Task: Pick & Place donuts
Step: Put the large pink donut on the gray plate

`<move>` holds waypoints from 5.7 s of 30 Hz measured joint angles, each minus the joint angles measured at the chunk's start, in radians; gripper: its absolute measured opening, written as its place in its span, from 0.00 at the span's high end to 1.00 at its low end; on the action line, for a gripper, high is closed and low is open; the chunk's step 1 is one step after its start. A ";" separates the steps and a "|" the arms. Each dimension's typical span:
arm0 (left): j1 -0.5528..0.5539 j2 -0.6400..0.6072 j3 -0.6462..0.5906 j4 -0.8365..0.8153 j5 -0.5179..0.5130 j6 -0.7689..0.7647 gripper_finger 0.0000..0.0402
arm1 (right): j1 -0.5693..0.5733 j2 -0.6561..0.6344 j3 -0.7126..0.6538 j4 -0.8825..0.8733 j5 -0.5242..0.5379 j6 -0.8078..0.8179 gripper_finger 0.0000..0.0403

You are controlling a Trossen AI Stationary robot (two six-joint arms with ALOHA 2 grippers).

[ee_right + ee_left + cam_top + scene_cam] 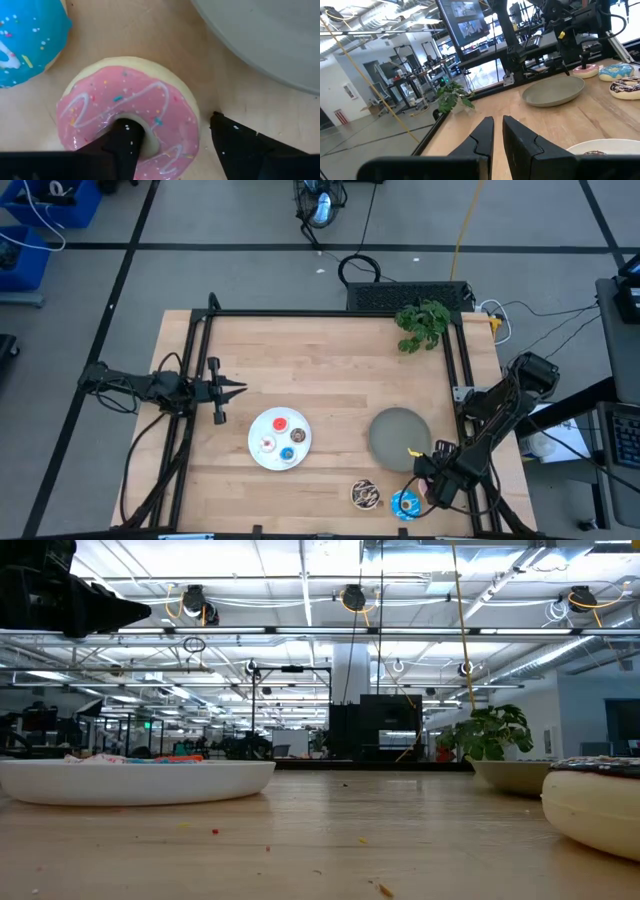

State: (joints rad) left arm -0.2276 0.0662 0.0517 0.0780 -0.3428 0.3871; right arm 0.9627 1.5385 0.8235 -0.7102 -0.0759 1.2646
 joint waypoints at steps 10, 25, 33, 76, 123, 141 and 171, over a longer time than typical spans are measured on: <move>0.000 0.000 0.000 0.000 0.000 -0.002 0.88 | 0.000 0.001 -0.010 0.012 -0.029 0.024 0.65; 0.000 0.000 0.000 0.000 0.000 -0.002 0.88 | -0.043 0.004 0.061 0.025 -0.171 -0.041 0.94; 0.000 0.000 0.000 0.000 0.000 -0.002 0.88 | -0.113 0.004 0.215 -0.143 -0.161 -0.150 0.95; 0.000 0.000 0.000 -0.023 0.000 -0.029 0.88 | -0.424 0.003 0.489 -0.345 -0.113 -0.439 0.96; 0.000 0.000 0.000 -0.053 0.000 -0.037 0.88 | -0.856 0.002 0.675 -0.668 -0.056 -0.877 0.96; 0.000 0.000 0.000 -0.052 0.000 -0.036 0.88 | -0.865 0.003 0.519 -0.509 0.063 -0.937 0.96; 0.000 0.000 0.000 -0.052 0.000 -0.035 0.88 | -0.904 0.003 0.080 -0.111 -0.058 -0.906 0.96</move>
State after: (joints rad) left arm -0.2278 0.0666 0.0521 0.0257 -0.3428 0.3519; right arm 0.0586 1.5414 0.9038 -0.8216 -0.1340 0.3584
